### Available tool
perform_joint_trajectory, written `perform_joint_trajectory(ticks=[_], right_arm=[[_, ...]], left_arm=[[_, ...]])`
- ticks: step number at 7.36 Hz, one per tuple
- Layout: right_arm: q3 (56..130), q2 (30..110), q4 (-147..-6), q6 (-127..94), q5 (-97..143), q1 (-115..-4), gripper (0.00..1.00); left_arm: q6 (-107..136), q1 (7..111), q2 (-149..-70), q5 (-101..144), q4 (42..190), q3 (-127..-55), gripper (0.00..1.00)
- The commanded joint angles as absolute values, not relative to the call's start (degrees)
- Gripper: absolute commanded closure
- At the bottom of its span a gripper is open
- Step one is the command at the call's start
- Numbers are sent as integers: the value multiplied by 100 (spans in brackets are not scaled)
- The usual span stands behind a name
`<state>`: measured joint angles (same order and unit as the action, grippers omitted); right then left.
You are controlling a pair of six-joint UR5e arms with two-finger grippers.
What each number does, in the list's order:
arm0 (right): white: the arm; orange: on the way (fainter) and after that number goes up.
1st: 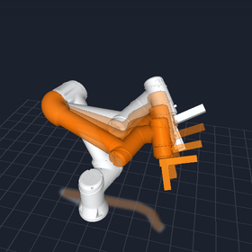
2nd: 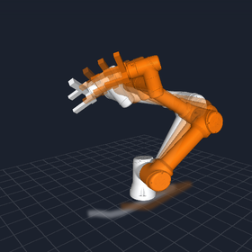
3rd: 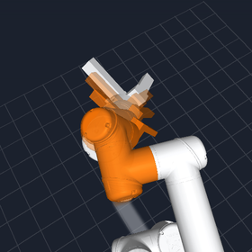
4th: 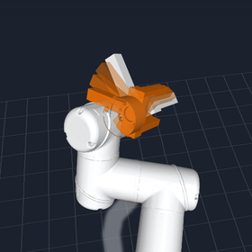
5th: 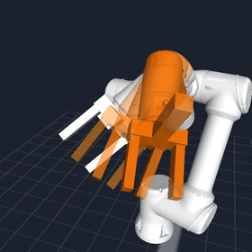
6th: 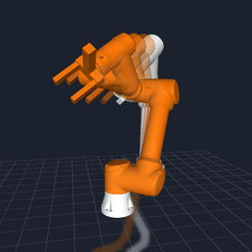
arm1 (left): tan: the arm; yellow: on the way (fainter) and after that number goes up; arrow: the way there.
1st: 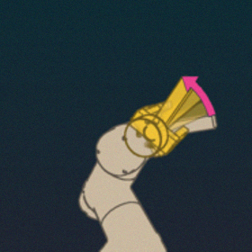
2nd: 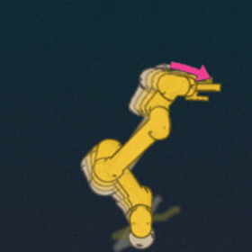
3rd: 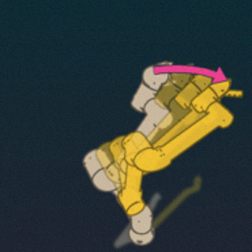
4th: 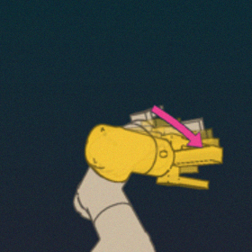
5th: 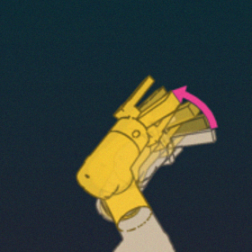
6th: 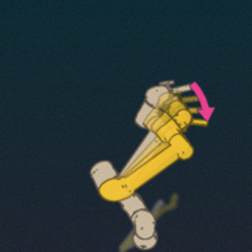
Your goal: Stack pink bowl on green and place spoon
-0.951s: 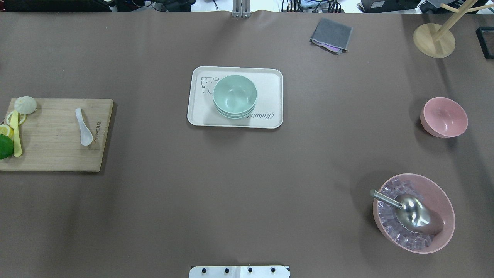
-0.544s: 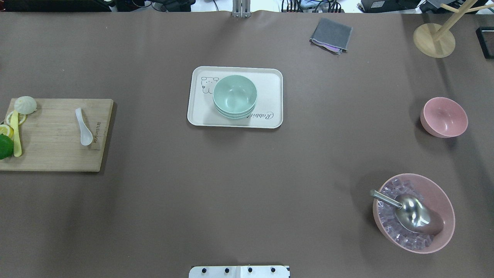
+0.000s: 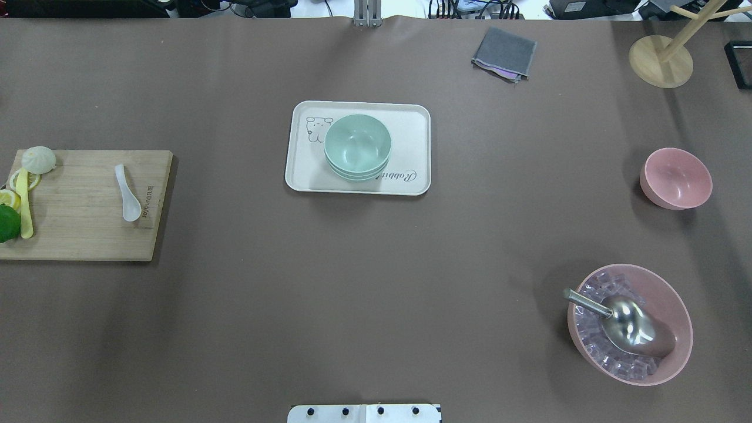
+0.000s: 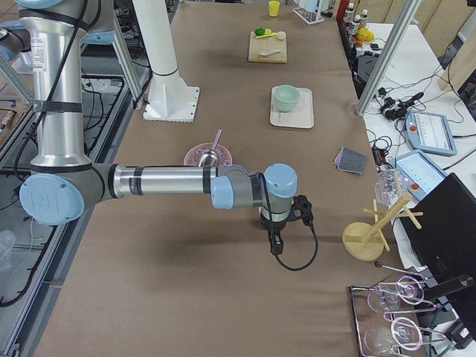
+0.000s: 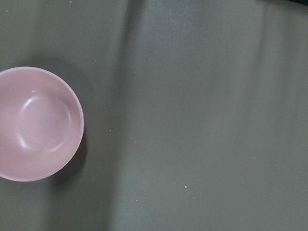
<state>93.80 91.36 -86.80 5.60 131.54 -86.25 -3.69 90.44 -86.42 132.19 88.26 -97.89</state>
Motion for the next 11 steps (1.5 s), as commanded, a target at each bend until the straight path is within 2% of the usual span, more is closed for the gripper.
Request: perform_joint_trajectory(ticks=[1, 4, 6, 9, 11], right_arm=[[9395, 9176, -8657, 545, 13192, -8622, 0], [9422, 9176, -8640, 562, 13533, -8421, 0], [9256, 8993, -8159, 31, 13500, -7851, 0], [8511, 8466, -7210, -1349, 13246, -7288, 0], [8035, 8105, -7207, -1836, 12931, -6901, 0]], left_arm=[[-378, 9044, -8640, 13219, 8833, -9791, 2], [-334, 9035, -8631, 13219, 8851, -9800, 2], [-334, 9026, -8640, 13228, 8851, -9782, 2], [-299, 8780, -8814, 13236, 8859, -9773, 2], [-325, 8780, -8781, 13228, 9007, -9782, 2]])
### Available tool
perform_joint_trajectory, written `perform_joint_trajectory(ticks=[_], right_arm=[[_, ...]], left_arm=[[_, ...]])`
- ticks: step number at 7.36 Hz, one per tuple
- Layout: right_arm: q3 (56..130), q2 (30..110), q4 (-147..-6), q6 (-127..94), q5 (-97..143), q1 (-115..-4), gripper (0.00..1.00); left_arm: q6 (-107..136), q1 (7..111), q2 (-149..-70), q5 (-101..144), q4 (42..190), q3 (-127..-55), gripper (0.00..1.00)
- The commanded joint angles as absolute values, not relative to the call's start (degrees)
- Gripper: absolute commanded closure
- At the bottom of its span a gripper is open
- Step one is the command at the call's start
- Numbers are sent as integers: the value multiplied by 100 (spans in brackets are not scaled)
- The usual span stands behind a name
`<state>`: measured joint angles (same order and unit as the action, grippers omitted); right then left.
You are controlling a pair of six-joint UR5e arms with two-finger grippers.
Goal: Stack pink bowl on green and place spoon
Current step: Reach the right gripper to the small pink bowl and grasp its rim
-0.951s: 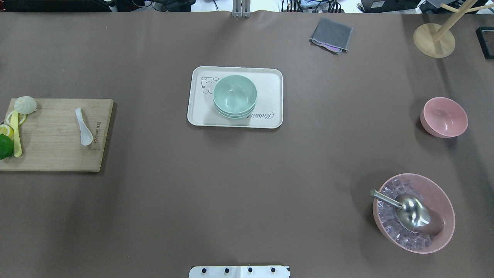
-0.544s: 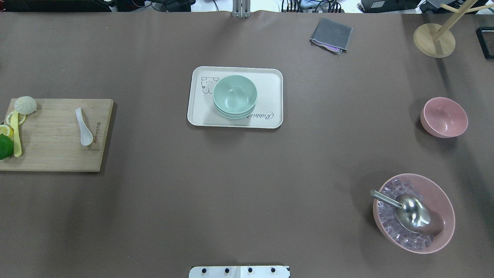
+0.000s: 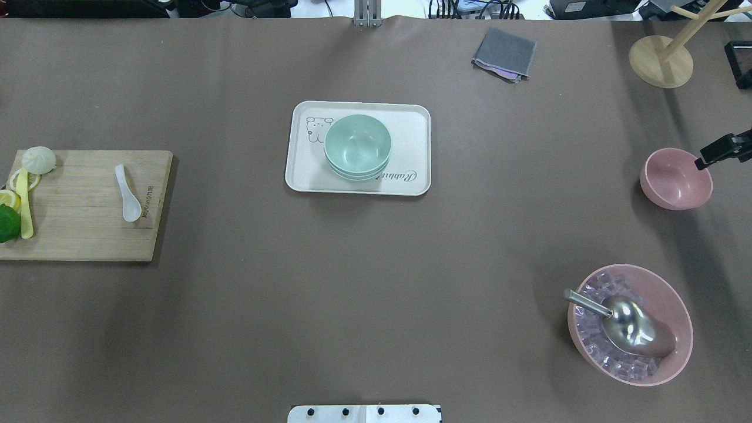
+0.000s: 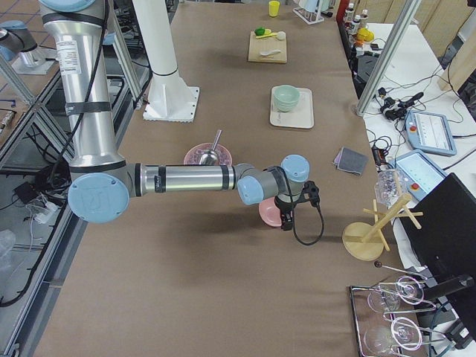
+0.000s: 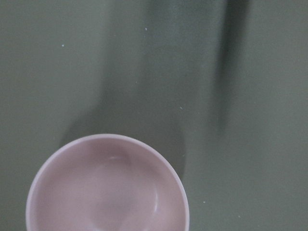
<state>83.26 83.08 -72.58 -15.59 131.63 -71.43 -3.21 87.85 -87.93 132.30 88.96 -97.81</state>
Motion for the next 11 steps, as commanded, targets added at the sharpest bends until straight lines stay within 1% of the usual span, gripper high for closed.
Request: perform_joint_trajectory(ticks=[1, 2, 3, 4, 6, 8, 9, 10, 11], right_arm=[[7929, 8095, -7198, -1828, 12903, -6847, 0], [7832, 8095, -7198, -1828, 12876, -6786, 6], [7788, 8086, -7207, -1837, 12885, -6768, 51], [7787, 8086, -7207, -1846, 12885, -6768, 100], [7787, 8086, -7216, -1898, 12928, -6768, 100], [7928, 7710, -7268, -2606, 13217, -6776, 100], [7945, 7377, -7277, -3167, 13506, -6768, 100], [7954, 6956, -7277, -3912, 13839, -6689, 100], [8032, 6474, -7251, -4868, 13947, -6245, 100]], left_arm=[[-308, 8780, -8719, 13219, 9287, -9739, 2], [-290, 8772, -8667, 13210, 9447, -9747, 2], [-290, 8771, -8666, 13201, 9483, -9730, 2], [-307, 8771, -8666, 13219, 9492, -9729, 2], [-282, 8771, -8657, 13245, 9545, -9747, 2], [-290, 8641, -8675, 13280, 9536, -9730, 2], [-273, 8570, -8684, 13341, 9527, -9729, 3], [293, 8526, -8701, 13577, 9562, -9729, 2], [777, 8430, -8701, 13666, 9754, -9747, 2]])
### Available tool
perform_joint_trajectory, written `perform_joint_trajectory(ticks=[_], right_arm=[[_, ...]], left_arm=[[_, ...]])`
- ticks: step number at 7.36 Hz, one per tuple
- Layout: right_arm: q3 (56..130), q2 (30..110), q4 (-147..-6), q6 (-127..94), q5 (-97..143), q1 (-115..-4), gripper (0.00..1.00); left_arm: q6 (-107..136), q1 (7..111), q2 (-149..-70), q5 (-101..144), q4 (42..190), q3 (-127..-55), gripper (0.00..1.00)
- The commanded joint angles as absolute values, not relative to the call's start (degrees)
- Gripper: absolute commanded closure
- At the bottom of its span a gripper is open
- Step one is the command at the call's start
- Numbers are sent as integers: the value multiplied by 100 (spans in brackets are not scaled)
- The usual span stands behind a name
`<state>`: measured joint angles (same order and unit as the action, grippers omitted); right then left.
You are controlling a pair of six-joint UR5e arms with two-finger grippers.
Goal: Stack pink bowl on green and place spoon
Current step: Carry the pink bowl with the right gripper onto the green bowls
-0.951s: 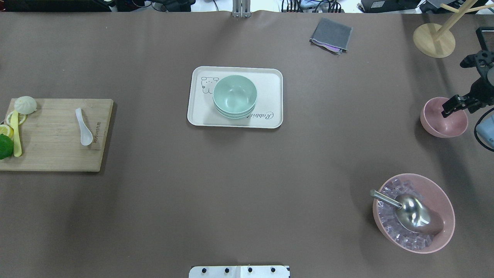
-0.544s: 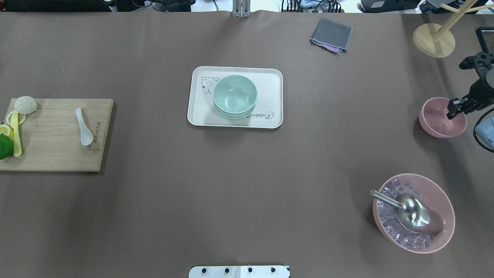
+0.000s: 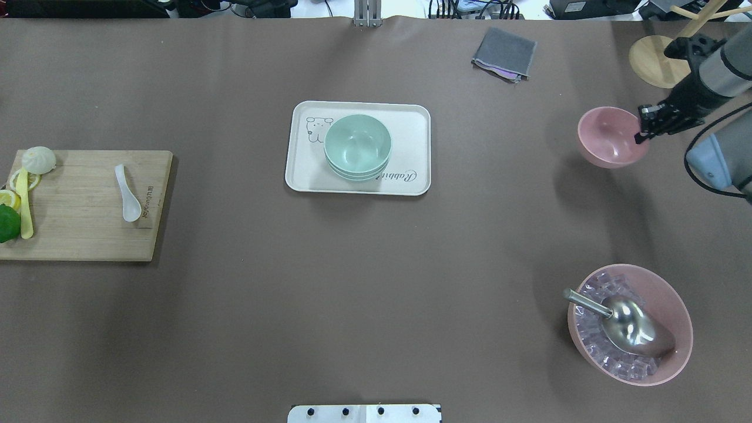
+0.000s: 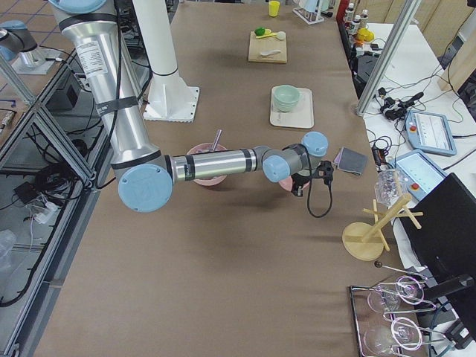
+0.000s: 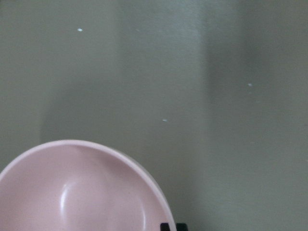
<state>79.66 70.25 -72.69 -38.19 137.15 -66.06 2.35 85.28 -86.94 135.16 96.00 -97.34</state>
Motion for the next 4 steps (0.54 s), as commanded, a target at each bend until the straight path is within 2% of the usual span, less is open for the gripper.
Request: perform_joint_trajectory(ticks=[1, 2, 4], right_arm=[[8024, 5747, -7242, -6296, 13879, -5701, 100], [8033, 5148, -7233, -7302, 13669, -5400, 100], [8042, 4538, -7242, -8154, 13284, -4959, 100]], left_arm=[[1156, 8350, -8727, 13798, 9817, -9756, 2], [1456, 7854, -8736, 13703, 10157, -9765, 2], [3121, 6966, -9244, 13185, 10257, -9756, 2]])
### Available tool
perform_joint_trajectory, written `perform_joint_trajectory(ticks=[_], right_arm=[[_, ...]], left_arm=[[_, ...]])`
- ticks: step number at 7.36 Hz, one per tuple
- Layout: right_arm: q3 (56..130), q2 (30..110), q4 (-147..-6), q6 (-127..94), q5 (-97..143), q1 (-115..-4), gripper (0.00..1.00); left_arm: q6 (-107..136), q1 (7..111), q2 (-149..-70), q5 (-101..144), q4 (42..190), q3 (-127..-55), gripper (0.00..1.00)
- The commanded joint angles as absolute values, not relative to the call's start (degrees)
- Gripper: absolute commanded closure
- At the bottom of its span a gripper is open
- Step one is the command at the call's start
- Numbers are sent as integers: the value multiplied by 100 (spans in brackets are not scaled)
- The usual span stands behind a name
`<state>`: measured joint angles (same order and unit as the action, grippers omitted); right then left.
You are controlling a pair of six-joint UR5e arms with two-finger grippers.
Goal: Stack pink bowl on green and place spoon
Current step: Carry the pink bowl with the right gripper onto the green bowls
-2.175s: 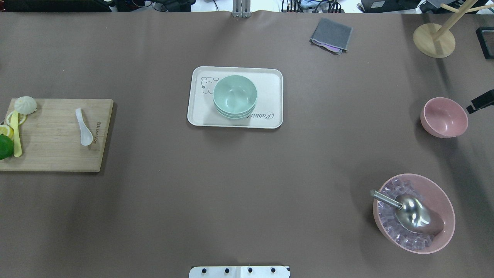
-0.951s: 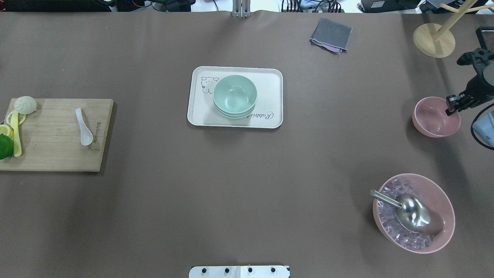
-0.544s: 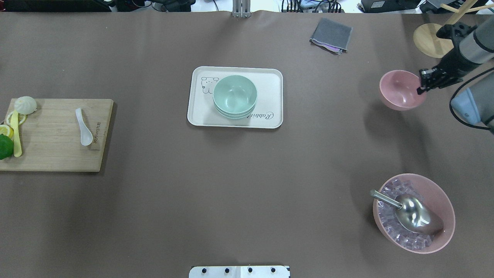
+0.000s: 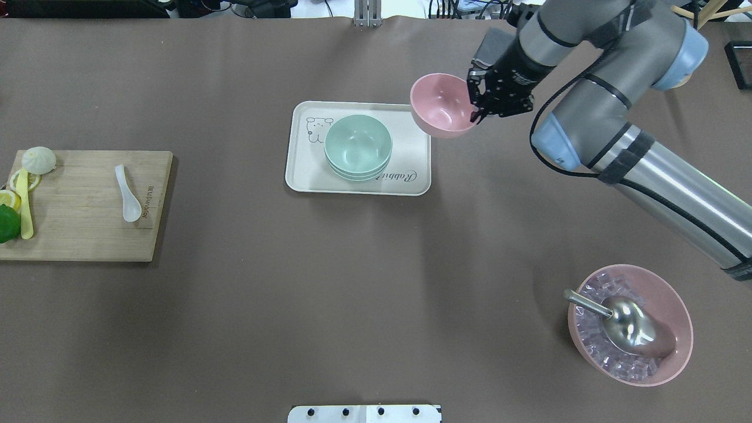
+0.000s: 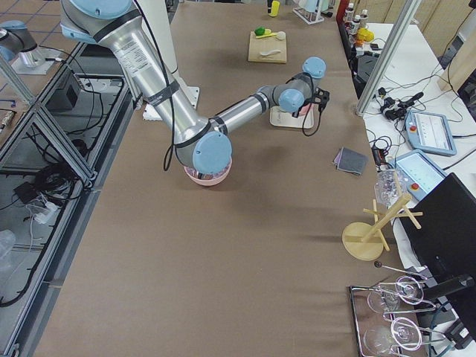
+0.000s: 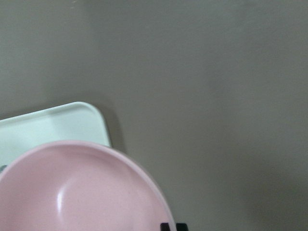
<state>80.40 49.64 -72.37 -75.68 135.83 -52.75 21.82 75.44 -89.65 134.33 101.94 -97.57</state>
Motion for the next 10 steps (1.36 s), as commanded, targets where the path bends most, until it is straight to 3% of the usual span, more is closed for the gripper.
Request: perform_joint_trajectory(ticks=[1, 8, 10], right_arm=[[8016, 4352, -7251, -8374, 12976, -4783, 100], [7884, 4306, -7233, -8429, 12050, -4087, 100], [7884, 4307, -7233, -8437, 12050, -4087, 100]], left_arm=[[3764, 6770, -9403, 13184, 10292, -9782, 3], [5096, 5969, -9571, 13210, 10309, -9678, 3], [5623, 5573, -9964, 13149, 10310, -9450, 3]])
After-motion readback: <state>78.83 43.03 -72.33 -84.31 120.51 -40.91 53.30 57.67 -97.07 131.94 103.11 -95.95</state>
